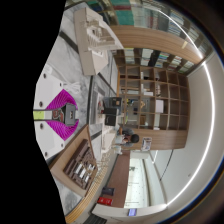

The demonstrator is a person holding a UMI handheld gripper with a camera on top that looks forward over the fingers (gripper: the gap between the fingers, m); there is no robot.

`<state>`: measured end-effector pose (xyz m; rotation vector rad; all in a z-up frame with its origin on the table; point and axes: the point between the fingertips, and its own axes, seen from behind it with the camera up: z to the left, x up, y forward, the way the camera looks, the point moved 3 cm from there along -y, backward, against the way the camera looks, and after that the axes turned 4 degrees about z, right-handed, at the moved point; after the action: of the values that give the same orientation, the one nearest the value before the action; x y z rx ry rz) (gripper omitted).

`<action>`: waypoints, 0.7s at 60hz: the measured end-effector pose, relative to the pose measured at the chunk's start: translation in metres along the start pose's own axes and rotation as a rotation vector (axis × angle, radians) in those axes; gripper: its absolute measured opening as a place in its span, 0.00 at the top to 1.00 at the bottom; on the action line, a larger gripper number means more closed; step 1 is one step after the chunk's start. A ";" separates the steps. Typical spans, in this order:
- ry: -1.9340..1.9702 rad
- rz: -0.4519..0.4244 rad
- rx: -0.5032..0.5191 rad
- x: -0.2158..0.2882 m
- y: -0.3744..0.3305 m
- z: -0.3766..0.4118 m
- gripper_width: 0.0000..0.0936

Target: Unplug charger

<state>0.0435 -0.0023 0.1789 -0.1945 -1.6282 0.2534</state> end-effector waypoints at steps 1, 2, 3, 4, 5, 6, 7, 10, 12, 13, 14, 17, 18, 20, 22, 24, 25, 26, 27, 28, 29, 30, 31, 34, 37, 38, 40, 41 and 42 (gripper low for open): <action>-0.010 0.013 -0.010 -0.007 -0.002 -0.006 0.90; -0.016 0.026 -0.017 -0.013 -0.003 -0.014 0.90; -0.018 0.040 -0.022 -0.021 -0.004 -0.021 0.90; -0.020 0.057 -0.028 -0.029 -0.005 -0.028 0.90; -0.021 0.077 -0.033 -0.038 -0.005 -0.035 0.90; -0.020 0.098 -0.038 -0.048 -0.006 -0.042 0.90; -0.019 0.122 -0.042 -0.058 -0.006 -0.048 0.90; -0.016 0.196 -0.038 -0.089 -0.005 -0.058 0.90; -0.014 0.232 -0.030 -0.105 -0.003 -0.063 0.89; -0.014 0.249 -0.027 -0.112 -0.002 -0.065 0.89; -0.013 0.264 -0.025 -0.119 -0.001 -0.067 0.89; -0.007 0.289 -0.023 -0.134 0.003 -0.072 0.86; -0.007 0.297 -0.026 -0.138 0.005 -0.074 0.86; -0.014 0.307 -0.035 -0.143 0.007 -0.078 0.85; -0.024 0.316 -0.041 -0.145 0.010 -0.079 0.84; -0.029 0.327 -0.045 -0.149 0.012 -0.081 0.83; -0.030 0.336 -0.045 -0.150 0.013 -0.080 0.83; -0.030 0.345 -0.043 -0.153 0.014 -0.080 0.81; -0.027 0.355 -0.040 -0.155 0.015 -0.081 0.81; -0.022 0.365 -0.037 -0.158 0.016 -0.081 0.80; -0.015 0.373 -0.033 -0.160 0.017 -0.081 0.78; -0.009 0.381 -0.029 -0.162 0.018 -0.080 0.78; -0.005 0.390 -0.025 -0.164 0.019 -0.080 0.77; 0.002 0.415 -0.023 -0.170 0.021 -0.079 0.75; -0.001 0.403 -0.023 -0.169 0.023 -0.079 0.73; -0.006 0.404 -0.025 -0.170 0.023 -0.080 0.73; -0.012 0.398 -0.028 -0.170 0.024 -0.080 0.72; -0.016 0.399 -0.030 -0.169 0.024 -0.080 0.71; -0.018 0.395 -0.032 -0.169 0.024 -0.080 0.71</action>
<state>0.1354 -0.0225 0.0152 -0.5413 -1.6027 0.5319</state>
